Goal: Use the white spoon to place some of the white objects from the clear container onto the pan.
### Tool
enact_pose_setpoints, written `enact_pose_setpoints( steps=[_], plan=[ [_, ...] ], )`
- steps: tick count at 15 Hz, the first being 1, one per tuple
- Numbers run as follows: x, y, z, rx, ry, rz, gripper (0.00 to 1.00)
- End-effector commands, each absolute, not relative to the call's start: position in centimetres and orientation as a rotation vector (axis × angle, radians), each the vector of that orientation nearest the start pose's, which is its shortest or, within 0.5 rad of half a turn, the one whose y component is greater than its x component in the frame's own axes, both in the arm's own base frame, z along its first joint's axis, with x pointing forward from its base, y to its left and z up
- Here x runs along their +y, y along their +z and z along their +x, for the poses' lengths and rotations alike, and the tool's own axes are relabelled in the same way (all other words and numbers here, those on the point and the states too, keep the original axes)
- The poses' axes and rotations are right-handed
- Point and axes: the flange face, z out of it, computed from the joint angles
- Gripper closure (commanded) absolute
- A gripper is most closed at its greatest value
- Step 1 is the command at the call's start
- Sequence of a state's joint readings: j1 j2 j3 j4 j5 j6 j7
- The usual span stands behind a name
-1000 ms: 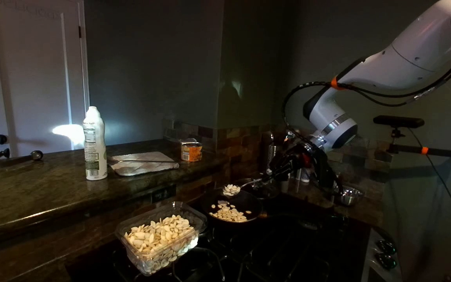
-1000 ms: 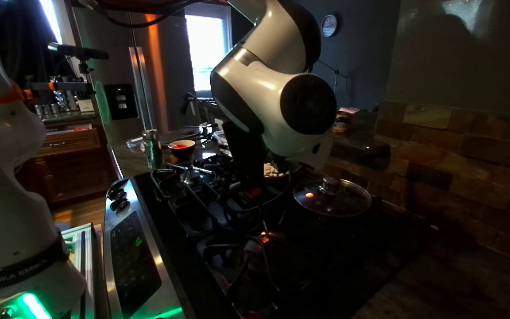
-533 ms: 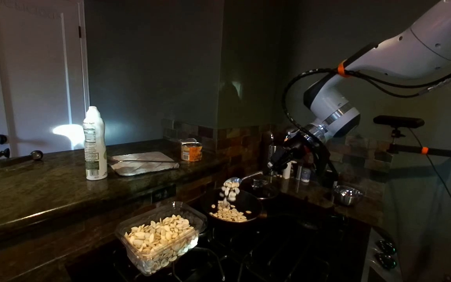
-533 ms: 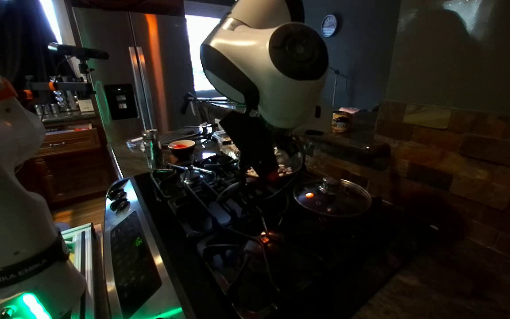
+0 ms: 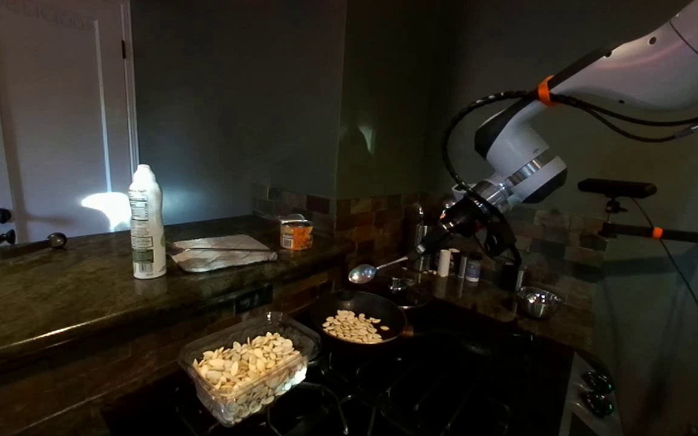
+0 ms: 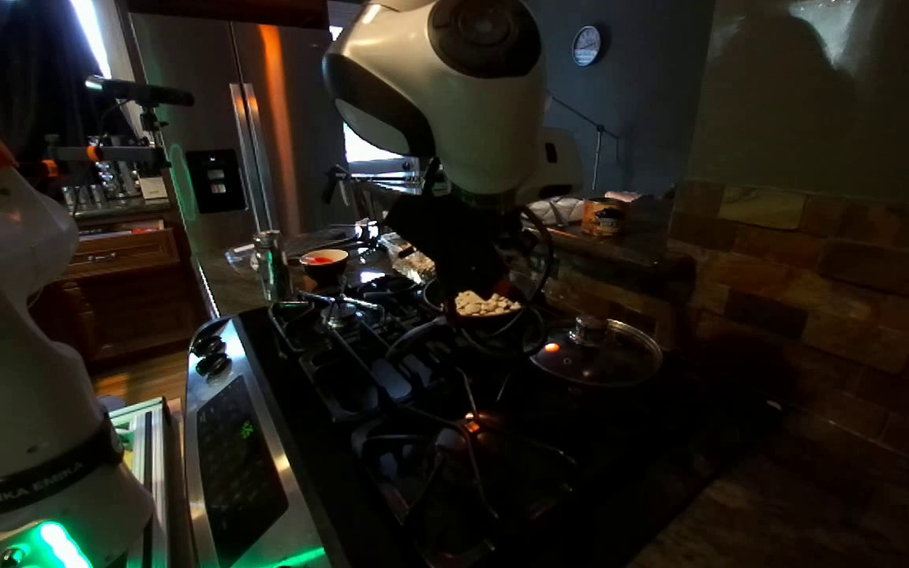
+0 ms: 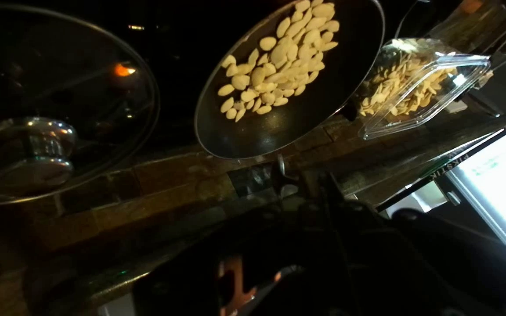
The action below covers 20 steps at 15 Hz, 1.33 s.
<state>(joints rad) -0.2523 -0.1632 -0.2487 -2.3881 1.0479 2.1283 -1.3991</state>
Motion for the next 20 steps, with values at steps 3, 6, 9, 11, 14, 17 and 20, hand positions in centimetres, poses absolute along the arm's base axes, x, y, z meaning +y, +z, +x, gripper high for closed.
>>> enact_pose_setpoints(
  steps=[3,6,9,11,14,17,20],
  plan=[
    [-17.2,40.6,42.9,-0.194,-0.834,-2.244,0.99],
    [-14.1,40.5,43.0,-0.131,-0.694,-2.145,0.99],
    [-10.1,40.1,42.6,-0.08,-0.586,-2.11,0.99],
    [-7.2,39.7,42.7,-0.088,-0.518,-2.116,0.99],
    [-3.2,39.3,42.8,-0.113,-0.418,-2.123,0.99],
    [-0.4,38.9,43.2,-0.149,-0.483,-2.157,0.99],
    [2.1,38.1,43.7,-0.202,-0.472,-2.213,0.99]
  ],
)
